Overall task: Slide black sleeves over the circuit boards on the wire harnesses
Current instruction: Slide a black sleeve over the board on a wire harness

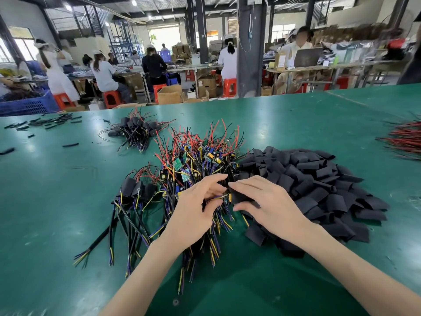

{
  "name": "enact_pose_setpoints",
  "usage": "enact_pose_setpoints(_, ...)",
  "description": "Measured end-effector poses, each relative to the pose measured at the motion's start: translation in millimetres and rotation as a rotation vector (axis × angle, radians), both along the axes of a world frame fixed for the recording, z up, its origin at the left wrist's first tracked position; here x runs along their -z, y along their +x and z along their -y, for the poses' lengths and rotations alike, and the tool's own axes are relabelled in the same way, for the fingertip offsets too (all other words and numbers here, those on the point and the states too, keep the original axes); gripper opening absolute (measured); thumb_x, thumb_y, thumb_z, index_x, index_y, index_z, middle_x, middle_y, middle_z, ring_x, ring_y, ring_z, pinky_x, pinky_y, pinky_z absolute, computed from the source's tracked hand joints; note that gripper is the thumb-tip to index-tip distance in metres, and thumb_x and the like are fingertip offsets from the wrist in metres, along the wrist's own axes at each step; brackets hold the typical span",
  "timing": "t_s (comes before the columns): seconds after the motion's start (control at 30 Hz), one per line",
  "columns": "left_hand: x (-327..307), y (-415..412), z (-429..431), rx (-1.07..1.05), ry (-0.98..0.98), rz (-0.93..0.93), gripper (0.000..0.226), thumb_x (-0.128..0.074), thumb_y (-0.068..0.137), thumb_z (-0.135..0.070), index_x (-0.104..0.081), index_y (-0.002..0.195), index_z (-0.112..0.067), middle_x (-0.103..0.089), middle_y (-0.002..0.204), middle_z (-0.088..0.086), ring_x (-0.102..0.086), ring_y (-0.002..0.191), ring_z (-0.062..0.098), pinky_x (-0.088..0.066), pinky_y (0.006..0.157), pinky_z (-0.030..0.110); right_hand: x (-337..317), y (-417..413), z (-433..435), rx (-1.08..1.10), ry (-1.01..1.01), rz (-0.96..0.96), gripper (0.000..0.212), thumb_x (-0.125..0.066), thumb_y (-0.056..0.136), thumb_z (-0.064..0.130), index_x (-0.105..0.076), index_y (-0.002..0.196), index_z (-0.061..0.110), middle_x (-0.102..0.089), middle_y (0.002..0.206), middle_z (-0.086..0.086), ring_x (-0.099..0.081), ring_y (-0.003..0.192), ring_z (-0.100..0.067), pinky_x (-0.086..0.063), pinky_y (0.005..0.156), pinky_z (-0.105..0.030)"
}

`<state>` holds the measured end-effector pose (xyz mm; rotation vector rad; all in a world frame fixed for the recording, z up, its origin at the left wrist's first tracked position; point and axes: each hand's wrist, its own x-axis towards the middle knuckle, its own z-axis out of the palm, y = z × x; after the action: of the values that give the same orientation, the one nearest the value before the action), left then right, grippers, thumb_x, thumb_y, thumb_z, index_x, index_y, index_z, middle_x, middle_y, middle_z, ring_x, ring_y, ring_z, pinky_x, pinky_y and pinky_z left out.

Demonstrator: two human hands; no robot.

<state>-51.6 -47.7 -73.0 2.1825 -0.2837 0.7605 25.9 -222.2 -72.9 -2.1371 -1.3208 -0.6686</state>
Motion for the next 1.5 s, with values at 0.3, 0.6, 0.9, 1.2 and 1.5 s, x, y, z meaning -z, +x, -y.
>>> enact_pose_setpoints(0.3,4,1,0,-0.01,-0.058,0.031,0.074,-0.07,0.076,0.01,-0.042,0.122,-0.042,-0.054,0.093,-0.003,-0.063,0.079,0.009,-0.05,0.081,0.015,1,0,-2,-0.061,-0.059,0.021,0.044,-0.077,0.074,0.021,-0.066,0.114,0.006,-0.067,0.109,-0.002,-0.062,0.094,-0.023,-0.049,0.086,-0.032)
enact_pose_setpoints(0.6,5,2,-1,-0.007,-0.073,0.043,0.071,-0.071,0.074,0.01,-0.046,0.12,-0.038,-0.055,0.092,-0.002,-0.063,0.077,0.009,-0.049,0.078,0.013,3,1,-5,-0.064,-0.048,0.028,0.05,-0.076,0.075,0.023,-0.062,0.12,0.006,-0.063,0.12,-0.003,-0.059,0.107,-0.023,-0.049,0.091,-0.038)
enact_pose_setpoints(0.9,-28,-8,-70,-0.705,-0.022,0.374,0.039,-0.054,0.077,0.015,-0.06,0.109,-0.006,-0.046,0.11,0.021,-0.055,0.066,0.009,-0.046,0.07,0.023,-1,13,5,0.328,0.082,0.031,0.054,-0.068,0.085,0.023,-0.048,0.133,0.007,-0.047,0.138,-0.01,-0.038,0.125,-0.024,-0.029,0.104,-0.038)
enact_pose_setpoints(1.2,1,-9,-100,-1.117,0.103,-0.435,0.027,-0.057,0.078,-0.004,-0.063,0.103,0.002,-0.046,0.115,0.022,-0.05,0.094,0.041,-0.037,0.081,0.041,8,22,11,0.557,-0.108,-0.116,0.039,-0.062,0.085,0.021,-0.055,0.121,0.01,-0.05,0.124,-0.006,-0.042,0.116,-0.028,-0.034,0.093,-0.041)
enact_pose_setpoints(1.5,-5,17,-76,-0.787,0.073,-0.125,0.021,-0.056,0.09,-0.02,-0.06,0.107,-0.008,-0.064,0.097,0.01,-0.054,0.097,0.032,-0.042,0.089,0.045,11,26,14,0.482,0.059,0.111,0.021,-0.066,0.075,0.002,-0.067,0.095,0.009,-0.061,0.097,-0.005,-0.057,0.094,-0.03,-0.043,0.081,-0.041)
